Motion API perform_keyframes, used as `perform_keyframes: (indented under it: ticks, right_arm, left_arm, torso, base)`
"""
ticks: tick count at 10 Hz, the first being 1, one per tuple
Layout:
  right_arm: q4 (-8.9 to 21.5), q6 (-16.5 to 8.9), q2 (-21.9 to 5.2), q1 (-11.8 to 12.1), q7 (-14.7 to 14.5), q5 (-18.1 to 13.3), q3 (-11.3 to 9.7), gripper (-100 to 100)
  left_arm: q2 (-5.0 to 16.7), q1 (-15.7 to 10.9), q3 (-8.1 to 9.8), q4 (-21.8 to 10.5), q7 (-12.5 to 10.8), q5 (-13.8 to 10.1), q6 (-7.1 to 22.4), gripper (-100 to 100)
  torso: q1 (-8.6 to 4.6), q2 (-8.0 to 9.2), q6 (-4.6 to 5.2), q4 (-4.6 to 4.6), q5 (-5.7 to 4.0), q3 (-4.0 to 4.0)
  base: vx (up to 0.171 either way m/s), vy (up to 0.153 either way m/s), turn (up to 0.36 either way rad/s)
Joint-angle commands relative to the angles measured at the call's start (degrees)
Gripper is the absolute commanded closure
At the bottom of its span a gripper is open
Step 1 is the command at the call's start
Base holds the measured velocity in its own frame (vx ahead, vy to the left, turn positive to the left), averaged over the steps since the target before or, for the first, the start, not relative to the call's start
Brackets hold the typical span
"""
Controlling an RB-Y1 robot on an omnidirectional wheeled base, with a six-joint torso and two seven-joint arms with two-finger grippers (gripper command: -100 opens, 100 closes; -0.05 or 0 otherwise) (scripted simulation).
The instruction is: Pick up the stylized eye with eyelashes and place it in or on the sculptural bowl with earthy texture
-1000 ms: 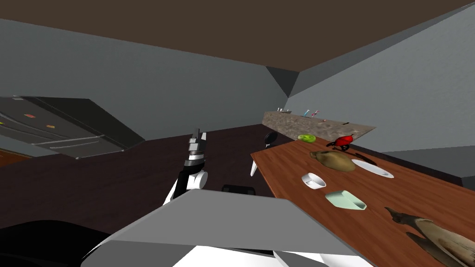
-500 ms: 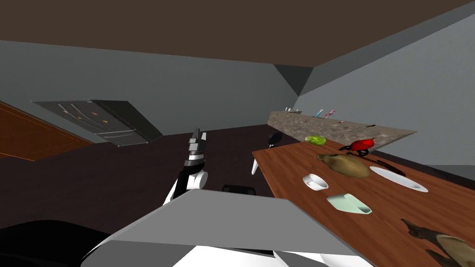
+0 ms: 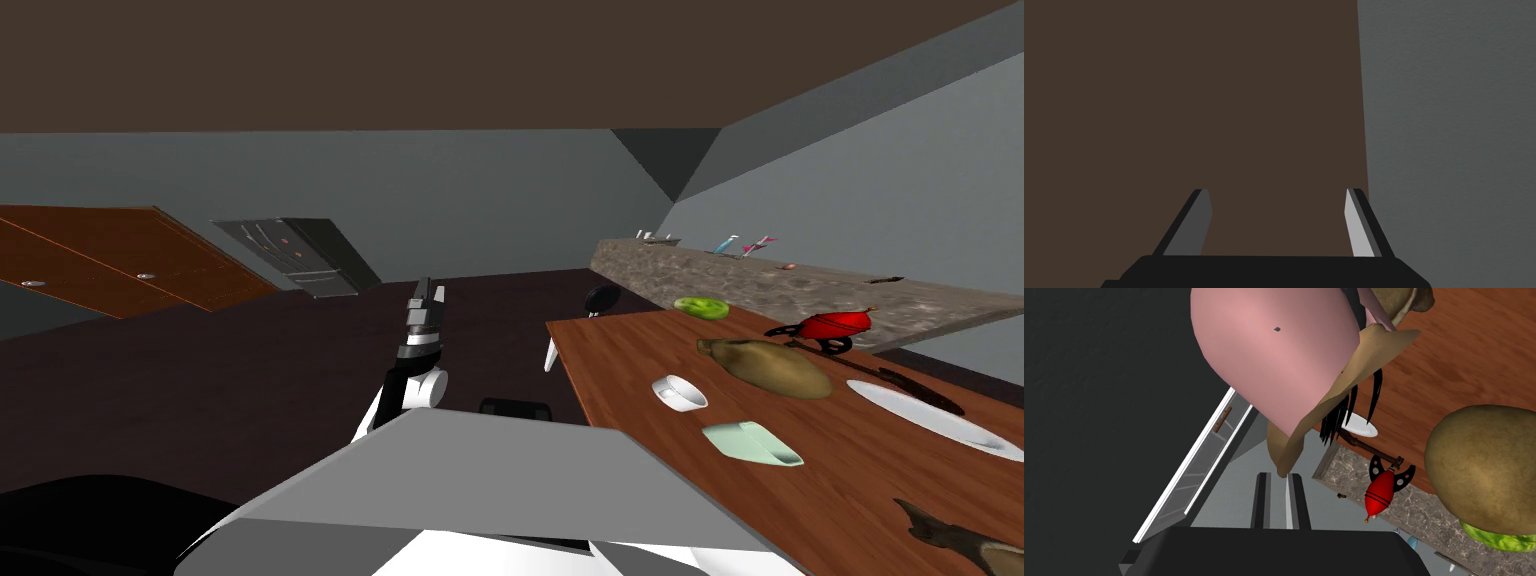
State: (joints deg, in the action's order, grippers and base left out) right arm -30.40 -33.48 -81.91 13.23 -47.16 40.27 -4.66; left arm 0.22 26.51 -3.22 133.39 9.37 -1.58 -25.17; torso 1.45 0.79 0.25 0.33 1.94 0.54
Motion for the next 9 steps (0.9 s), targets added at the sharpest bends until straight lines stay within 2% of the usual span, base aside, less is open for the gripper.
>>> perform_keyframes:
  ticks: [1,4,9]
  right_arm:
    - [1.02,-2.12,-0.4,-1.47,-2.21,2.86,0.61,100]
    - [2.53,-5.1,-0.76,-3.61,-5.36,8.0,1.63,100]
    - [4.88,-8.73,-0.5,-6.59,-9.09,14.01,3.04,100]
  left_arm:
    - [0.0,0.0,0.0,0.0,0.0,0.0,0.0,0]
    - [0.0,0.01,0.0,0.0,0.0,0.0,0.0,0]
    - [0.0,0.01,0.0,0.0,0.0,0.0,0.0,0]
  torso:
    - [0.0,0.0,0.0,0.0,0.0,0.0]
    - [0.26,-0.14,0.04,-0.02,0.15,-0.07]
    - [0.62,-0.25,0.11,-0.04,0.38,-0.13]
  base:
    - [-0.171,-0.105,0.219]
    - [-0.155,-0.071,0.166]
    - [-0.123,-0.048,0.124]
